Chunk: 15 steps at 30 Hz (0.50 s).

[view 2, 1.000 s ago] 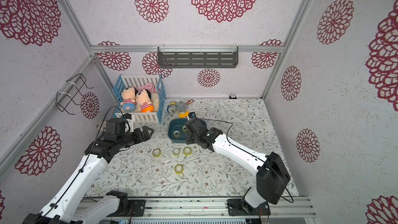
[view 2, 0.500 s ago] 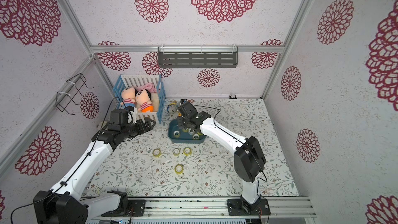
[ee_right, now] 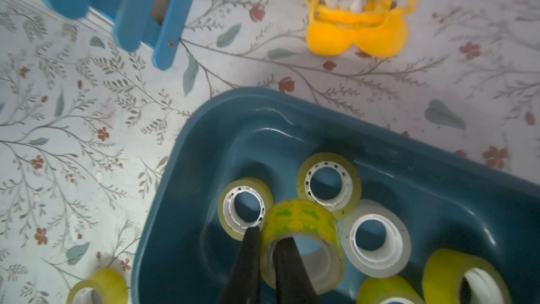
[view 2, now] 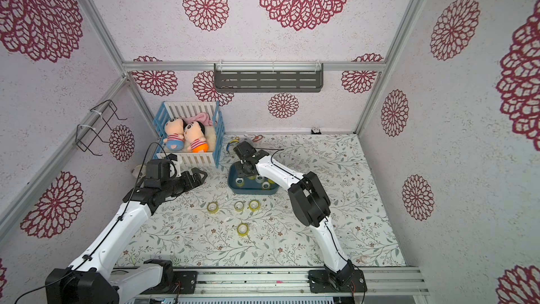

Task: Put the transparent tape into the storage box
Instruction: Place the tape in the storage box.

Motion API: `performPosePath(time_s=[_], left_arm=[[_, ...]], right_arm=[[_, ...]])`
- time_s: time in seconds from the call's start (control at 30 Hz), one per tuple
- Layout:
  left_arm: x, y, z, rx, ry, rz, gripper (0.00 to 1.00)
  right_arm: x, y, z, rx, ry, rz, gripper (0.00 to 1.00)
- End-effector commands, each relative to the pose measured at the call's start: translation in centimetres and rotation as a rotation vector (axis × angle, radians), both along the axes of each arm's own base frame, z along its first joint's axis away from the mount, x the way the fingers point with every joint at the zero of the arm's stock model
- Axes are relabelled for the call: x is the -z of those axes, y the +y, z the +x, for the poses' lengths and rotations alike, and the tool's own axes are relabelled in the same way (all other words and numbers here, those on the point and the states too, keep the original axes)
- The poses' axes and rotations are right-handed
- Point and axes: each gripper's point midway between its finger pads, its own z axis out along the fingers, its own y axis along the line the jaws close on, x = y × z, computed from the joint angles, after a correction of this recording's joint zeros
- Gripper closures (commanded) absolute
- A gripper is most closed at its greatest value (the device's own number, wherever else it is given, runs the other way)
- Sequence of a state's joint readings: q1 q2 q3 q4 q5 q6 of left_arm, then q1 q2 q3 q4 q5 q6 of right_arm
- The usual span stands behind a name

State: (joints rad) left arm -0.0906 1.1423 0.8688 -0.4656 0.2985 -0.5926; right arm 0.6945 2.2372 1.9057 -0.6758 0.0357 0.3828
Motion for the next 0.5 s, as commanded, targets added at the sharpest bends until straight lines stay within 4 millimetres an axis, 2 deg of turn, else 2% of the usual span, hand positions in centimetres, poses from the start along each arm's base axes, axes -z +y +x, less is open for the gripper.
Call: performPosePath(time_s=[0.0, 0.17, 0.3, 0.47], left_arm=[[-1.2, -0.2, 0.6, 0.025, -0.043, -0.005, 0.03], [-1.3, -0.2, 0.6, 0.017, -0.054, -0.009, 0.03], [-1.2, -0.3, 0.7, 0.020, -0.050, -0.020, 0.03], [-0.8, -0.9, 0.9, 0.031, -0.039, -0.060, 0.03]], right_arm=[[-1.7, 1.1, 0.9, 0.003, -0.031, 0.054, 1.00], [0.3, 0.9, 0.9, 0.000, 0.003, 0.002, 1.00], [1.4, -0.1, -0.7, -0.011, 0.017, -0.033, 1.00], [-0.3, -1.1, -1.8, -0.002, -0.021, -0.009, 1.00]])
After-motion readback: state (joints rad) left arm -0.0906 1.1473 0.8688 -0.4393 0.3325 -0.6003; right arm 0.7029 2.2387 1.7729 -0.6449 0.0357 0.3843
